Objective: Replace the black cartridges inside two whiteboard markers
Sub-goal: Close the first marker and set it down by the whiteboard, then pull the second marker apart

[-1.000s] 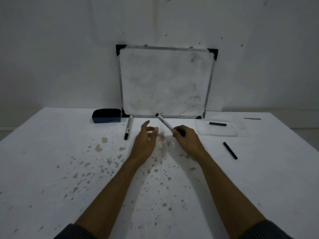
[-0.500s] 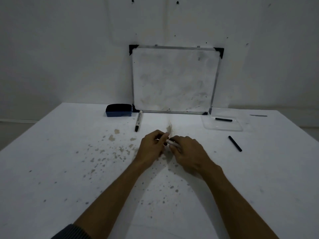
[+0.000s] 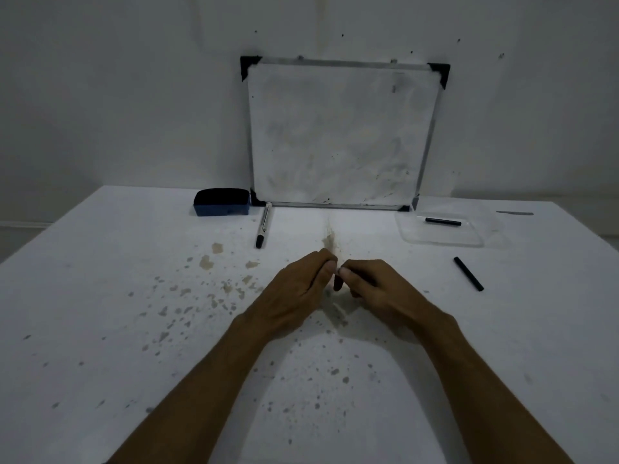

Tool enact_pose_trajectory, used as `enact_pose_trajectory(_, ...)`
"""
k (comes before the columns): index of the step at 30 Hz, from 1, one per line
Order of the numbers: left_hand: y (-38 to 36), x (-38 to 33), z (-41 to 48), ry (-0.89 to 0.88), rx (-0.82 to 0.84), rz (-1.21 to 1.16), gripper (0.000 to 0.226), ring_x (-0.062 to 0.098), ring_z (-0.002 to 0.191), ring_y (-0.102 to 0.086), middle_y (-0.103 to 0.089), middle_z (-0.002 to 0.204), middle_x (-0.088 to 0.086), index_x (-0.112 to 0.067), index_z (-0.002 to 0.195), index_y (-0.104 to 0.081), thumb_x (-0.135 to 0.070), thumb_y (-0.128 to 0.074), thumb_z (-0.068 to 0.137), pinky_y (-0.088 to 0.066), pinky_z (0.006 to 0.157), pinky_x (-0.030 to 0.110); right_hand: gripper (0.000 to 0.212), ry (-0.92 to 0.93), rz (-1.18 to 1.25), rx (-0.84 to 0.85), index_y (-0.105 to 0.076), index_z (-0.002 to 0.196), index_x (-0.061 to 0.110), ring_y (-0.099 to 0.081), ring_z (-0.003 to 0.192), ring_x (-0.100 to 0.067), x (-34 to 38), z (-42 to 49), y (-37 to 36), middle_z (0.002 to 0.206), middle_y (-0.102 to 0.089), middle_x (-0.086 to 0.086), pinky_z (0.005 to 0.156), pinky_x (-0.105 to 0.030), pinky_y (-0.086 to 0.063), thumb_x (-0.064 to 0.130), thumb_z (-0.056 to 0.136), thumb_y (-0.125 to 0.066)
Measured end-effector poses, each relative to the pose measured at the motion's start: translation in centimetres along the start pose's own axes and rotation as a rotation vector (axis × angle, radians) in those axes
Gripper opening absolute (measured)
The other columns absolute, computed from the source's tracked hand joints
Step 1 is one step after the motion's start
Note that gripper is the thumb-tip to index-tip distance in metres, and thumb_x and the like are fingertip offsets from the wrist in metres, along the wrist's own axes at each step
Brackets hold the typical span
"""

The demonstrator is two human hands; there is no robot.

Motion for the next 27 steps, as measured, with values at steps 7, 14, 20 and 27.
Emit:
enact_pose_trajectory(7, -0.2, 1.4, 0.0, 0.210, -0.036, -0.206, 0.047, 0.001, 0.059, -0.046, -0.051, 0.065, -0.013, -0.021, 0.085, -0.064, -0.047, -0.033, 0.110, -0.041, 0.061, 0.017, 0.035, 0.129, -0.319, -0.113, -0.068, 0.099, 0.027, -0.062, 0.059, -0.006, 0.5, 0.8, -0.1, 0.074, -0.070, 0.011, 0.060, -0.024, -0.052, 0.053, 0.102, -0.044)
enact_pose_trajectory(14, -0.3, 1.9, -0.5, 0.241, 0.015, -0.090, 0.044, 0.002, 0.056, -0.046, -0.053, 0.065, -0.007, -0.028, 0.083, -0.053, -0.056, -0.028, 0.107, -0.044, 0.057, 0.024, 0.042, 0.090, -0.370, -0.106, -0.071, 0.107, 0.022, -0.058, 0.063, -0.001, 0.2, 1.0, -1.2, 0.080, -0.069, 0.018, 0.063, -0.018, -0.041, 0.048, 0.102, -0.038)
enact_pose_trajectory(20, 0.7, 0.4, -0.1, 0.024, -0.058, 0.243, 0.046, 0.014, 0.056, -0.050, -0.045, 0.057, -0.015, -0.026, 0.076, -0.050, -0.046, -0.024, 0.108, -0.034, 0.064, 0.023, 0.036, 0.040, -0.212, -0.101, -0.074, 0.109, 0.021, -0.068, 0.078, -0.007, 0.1, 0.5, -1.6, 0.096, -0.077, 0.009, 0.074, -0.030, -0.056, 0.040, 0.107, -0.044)
enact_pose_trajectory(27, 3.9, 5.7, -1.2, 0.492, -0.200, 0.016, 0.052, 0.003, 0.060, -0.053, -0.056, 0.065, -0.013, -0.022, 0.072, -0.057, -0.046, -0.031, 0.110, -0.039, 0.059, 0.027, 0.030, -0.013, -0.346, -0.365, -0.069, 0.115, 0.028, -0.070, 0.081, -0.010, -0.4, -1.0, 2.7, 0.100, -0.076, 0.007, 0.077, -0.032, -0.059, 0.048, 0.103, -0.051)
Point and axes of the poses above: each hand's wrist, its own z-axis towards the middle knuckle, its own y-axis out of the back of the hand, x = y × z, the point moved 8 cm from there along z, towards the middle knuckle
